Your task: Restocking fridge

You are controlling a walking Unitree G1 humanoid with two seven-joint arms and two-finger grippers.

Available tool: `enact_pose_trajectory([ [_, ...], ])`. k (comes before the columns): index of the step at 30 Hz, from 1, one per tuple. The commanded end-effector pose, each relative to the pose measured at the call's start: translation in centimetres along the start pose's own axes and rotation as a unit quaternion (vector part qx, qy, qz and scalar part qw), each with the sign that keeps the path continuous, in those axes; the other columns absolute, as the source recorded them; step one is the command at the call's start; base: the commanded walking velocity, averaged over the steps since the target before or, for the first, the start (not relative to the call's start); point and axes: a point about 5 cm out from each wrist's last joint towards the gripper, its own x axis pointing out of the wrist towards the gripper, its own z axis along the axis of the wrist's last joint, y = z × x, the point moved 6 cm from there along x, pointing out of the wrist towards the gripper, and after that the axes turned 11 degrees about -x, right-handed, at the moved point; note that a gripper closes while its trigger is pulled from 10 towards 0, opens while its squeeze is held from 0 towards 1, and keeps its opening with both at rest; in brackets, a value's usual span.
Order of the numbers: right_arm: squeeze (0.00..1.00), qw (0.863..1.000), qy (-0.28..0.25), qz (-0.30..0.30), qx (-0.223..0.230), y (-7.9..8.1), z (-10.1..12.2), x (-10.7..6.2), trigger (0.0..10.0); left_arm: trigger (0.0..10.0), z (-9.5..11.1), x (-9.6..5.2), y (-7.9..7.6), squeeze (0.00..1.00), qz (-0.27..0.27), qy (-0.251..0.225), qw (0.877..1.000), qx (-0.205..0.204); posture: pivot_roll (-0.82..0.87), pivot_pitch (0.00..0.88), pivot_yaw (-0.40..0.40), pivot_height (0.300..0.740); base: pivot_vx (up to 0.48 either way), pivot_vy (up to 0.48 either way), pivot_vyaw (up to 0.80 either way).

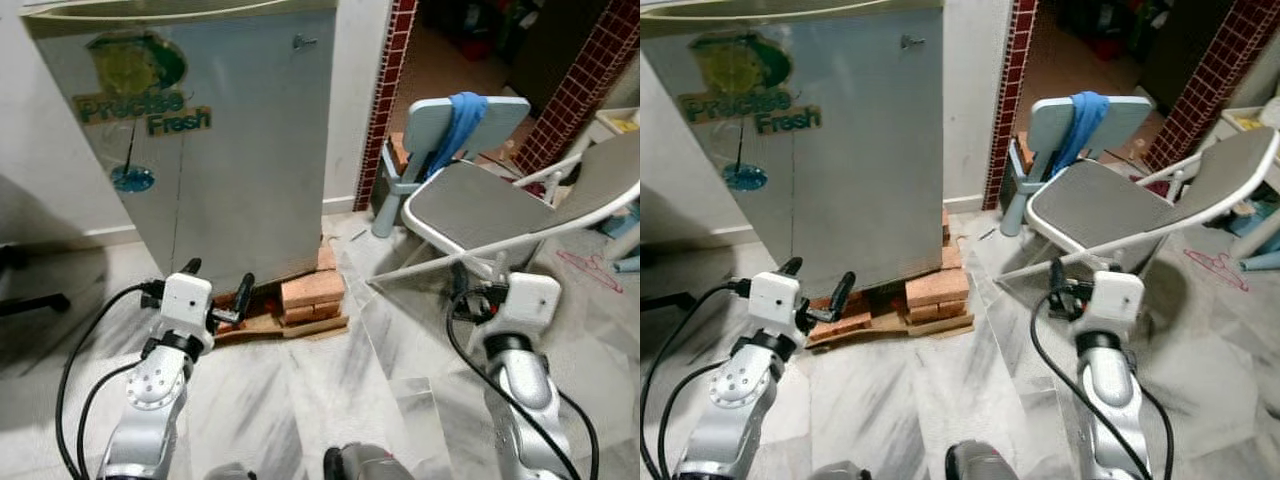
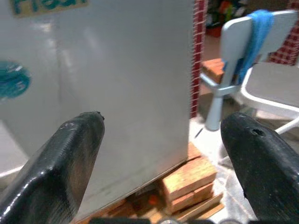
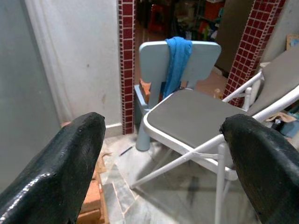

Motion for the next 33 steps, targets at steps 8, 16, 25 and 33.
enact_pose_trajectory([
  [8, 0.00, 1.000, -0.009, 0.026, 0.000, 1.9, 0.0, 0.2, 10.0, 10.0, -2.3, -0.1, 1.0, 0.00, 0.016, 0.048, 0.997, -0.058, -0.04, 0.000, -0.009, 0.740, 0.000, 0.453, 0.00],
  [16, 0.00, 1.000, 0.012, 0.015, 0.009, 1.9, -0.7, 0.7, 10.0, 10.0, -1.7, 0.8, 0.9, 0.00, -0.019, 0.049, 0.997, -0.057, -0.04, 0.000, 0.007, 0.740, 0.000, 0.480, -0.06],
  [25, 0.00, 0.999, 0.005, 0.031, 0.010, 2.4, -0.7, 0.6, 10.0, 10.0, -1.4, 0.8, 1.5, 0.00, -0.012, 0.040, 0.997, -0.061, -0.04, 0.000, -0.008, 0.740, 0.000, 0.480, -0.74],
  [33, 0.00, 0.999, -0.004, 0.037, 0.008, 2.3, -0.1, 1.2, 10.0, 10.0, -1.6, 0.7, 1.3, 0.00, -0.008, 0.037, 0.997, -0.073, -0.04, 0.000, -0.019, 0.740, 0.000, 0.480, -0.80],
])
